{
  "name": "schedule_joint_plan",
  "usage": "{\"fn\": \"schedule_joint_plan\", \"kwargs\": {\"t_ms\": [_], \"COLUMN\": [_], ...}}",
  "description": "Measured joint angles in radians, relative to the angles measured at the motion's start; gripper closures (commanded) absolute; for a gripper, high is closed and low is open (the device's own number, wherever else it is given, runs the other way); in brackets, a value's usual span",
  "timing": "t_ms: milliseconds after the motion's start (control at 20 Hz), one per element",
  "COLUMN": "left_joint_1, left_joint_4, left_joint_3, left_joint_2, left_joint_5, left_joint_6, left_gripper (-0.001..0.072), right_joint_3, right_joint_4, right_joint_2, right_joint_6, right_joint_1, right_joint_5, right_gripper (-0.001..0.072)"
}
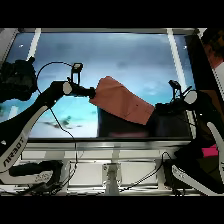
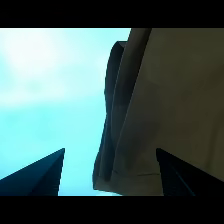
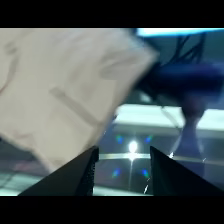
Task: Fold the clothes and pants, and hang the long-sleeved shirts on hangers.
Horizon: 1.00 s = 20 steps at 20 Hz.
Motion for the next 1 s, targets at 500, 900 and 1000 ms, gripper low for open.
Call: {"fn": "schedule_joint_plan", "kwargs": {"t_ms": [500,900,1000], "left_joint_1": [0.000,0.000,0.000], "left_joint_4": [0.063,0.054,0.042], "left_joint_3": [0.000,0.000,0.000], "left_joint_2": [0.065,0.068,0.068], "left_joint_5": [0.009,0.011,0.011], "left_joint_6": [0.000,-0.001,-0.001], "left_gripper": [0.0048,0.0048,0.0048], "right_joint_3": [-0.297,-0.451,-0.460], "right_joint_4": [0.230,0.411,0.441], "right_joint_2": [0.228,0.360,0.327], "right_joint_6": [-0.052,-0.009,0.009], "right_joint_1": [-0.095,-0.099,-0.099], "right_joint_5": [-0.174,-0.353,-0.378], "right_gripper": [0.0335,0.0143,0.0116]}}
